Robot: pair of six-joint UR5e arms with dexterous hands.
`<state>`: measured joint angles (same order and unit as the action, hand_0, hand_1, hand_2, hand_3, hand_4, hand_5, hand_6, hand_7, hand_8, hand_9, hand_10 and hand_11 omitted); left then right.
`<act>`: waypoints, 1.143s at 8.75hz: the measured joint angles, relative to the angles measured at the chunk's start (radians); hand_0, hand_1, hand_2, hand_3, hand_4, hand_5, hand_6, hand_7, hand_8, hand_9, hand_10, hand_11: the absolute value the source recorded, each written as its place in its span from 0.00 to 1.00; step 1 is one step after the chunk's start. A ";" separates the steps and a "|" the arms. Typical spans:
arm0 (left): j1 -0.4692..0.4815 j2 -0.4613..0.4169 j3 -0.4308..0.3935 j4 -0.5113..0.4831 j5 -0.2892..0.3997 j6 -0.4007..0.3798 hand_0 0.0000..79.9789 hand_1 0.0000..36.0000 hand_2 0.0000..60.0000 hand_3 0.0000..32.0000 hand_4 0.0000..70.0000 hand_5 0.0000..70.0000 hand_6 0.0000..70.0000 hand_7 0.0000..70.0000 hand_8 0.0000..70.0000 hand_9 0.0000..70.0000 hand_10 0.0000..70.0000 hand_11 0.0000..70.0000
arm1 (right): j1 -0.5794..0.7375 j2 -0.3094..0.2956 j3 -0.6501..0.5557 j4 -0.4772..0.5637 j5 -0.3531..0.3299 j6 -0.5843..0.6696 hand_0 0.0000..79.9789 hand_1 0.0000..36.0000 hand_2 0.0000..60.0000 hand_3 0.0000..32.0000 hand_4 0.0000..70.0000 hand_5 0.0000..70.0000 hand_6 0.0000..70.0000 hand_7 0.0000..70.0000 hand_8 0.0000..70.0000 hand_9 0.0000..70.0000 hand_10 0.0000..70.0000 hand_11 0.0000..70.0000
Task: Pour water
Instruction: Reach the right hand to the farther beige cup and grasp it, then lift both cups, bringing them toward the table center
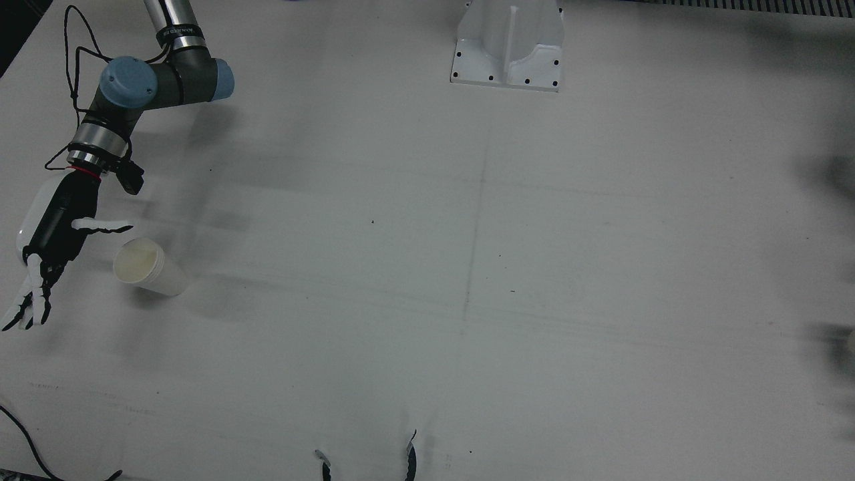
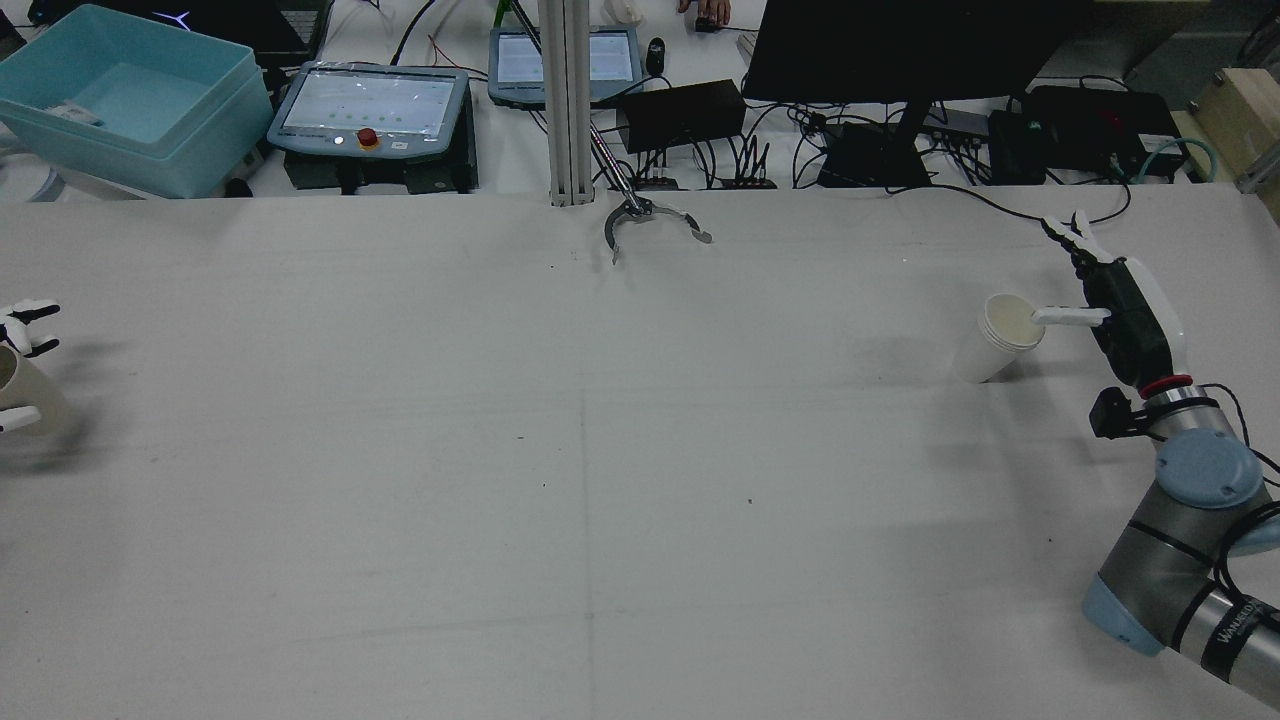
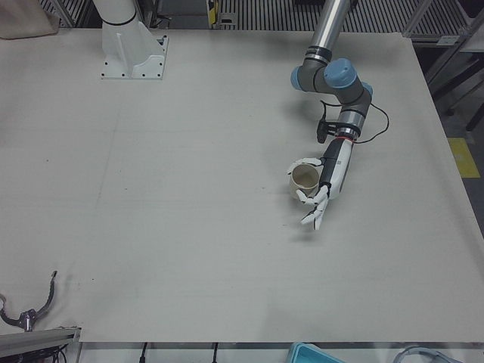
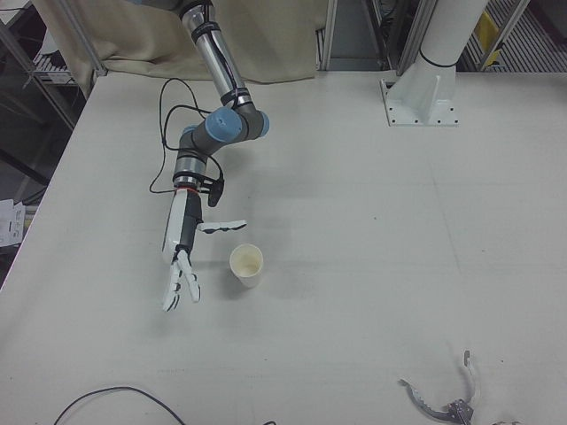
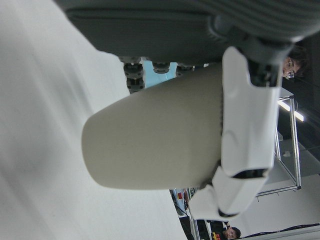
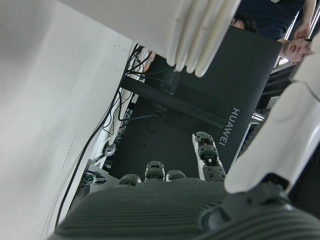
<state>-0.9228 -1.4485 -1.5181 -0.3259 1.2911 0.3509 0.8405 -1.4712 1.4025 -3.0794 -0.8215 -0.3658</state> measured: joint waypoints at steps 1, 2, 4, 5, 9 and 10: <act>-0.001 0.004 -0.001 0.000 -0.001 -0.001 0.79 1.00 1.00 0.00 0.37 1.00 0.04 0.33 0.01 0.05 0.12 0.23 | -0.016 0.031 -0.024 0.000 0.022 0.031 0.59 0.13 0.00 0.00 0.11 0.00 0.00 0.00 0.07 0.07 0.00 0.00; -0.001 0.006 -0.002 0.001 -0.001 -0.007 0.79 1.00 1.00 0.00 0.37 1.00 0.04 0.34 0.01 0.06 0.12 0.24 | -0.029 0.043 -0.028 0.001 0.040 0.066 0.58 0.10 0.00 0.00 0.10 0.00 0.00 0.00 0.07 0.08 0.00 0.00; -0.002 0.005 -0.003 0.006 -0.001 -0.014 0.79 1.00 1.00 0.00 0.37 1.00 0.04 0.34 0.01 0.06 0.12 0.24 | -0.045 0.018 -0.015 0.001 0.059 0.110 0.59 0.12 0.00 0.00 0.10 0.00 0.00 0.00 0.07 0.08 0.00 0.00; -0.001 0.002 -0.003 0.011 -0.001 -0.014 0.79 1.00 1.00 0.00 0.37 1.00 0.05 0.34 0.01 0.06 0.12 0.24 | -0.053 0.007 -0.016 0.000 0.063 0.117 0.58 0.11 0.00 0.00 0.09 0.00 0.00 0.00 0.07 0.08 0.00 0.00; -0.001 -0.001 -0.003 0.016 -0.001 -0.017 0.78 1.00 1.00 0.00 0.37 1.00 0.04 0.33 0.01 0.06 0.12 0.24 | -0.136 0.014 -0.058 -0.001 0.127 0.114 0.59 0.14 0.00 0.00 0.10 0.00 0.00 0.00 0.07 0.08 0.00 0.00; -0.001 0.000 -0.002 0.016 -0.001 -0.018 0.77 1.00 1.00 0.00 0.37 1.00 0.04 0.33 0.02 0.06 0.12 0.23 | -0.159 0.020 -0.063 -0.001 0.153 0.114 0.60 0.16 0.00 0.00 0.11 0.00 0.00 0.00 0.07 0.08 0.00 0.00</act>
<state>-0.9239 -1.4488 -1.5204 -0.3099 1.2901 0.3327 0.6813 -1.4512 1.3398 -3.0807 -0.6681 -0.2517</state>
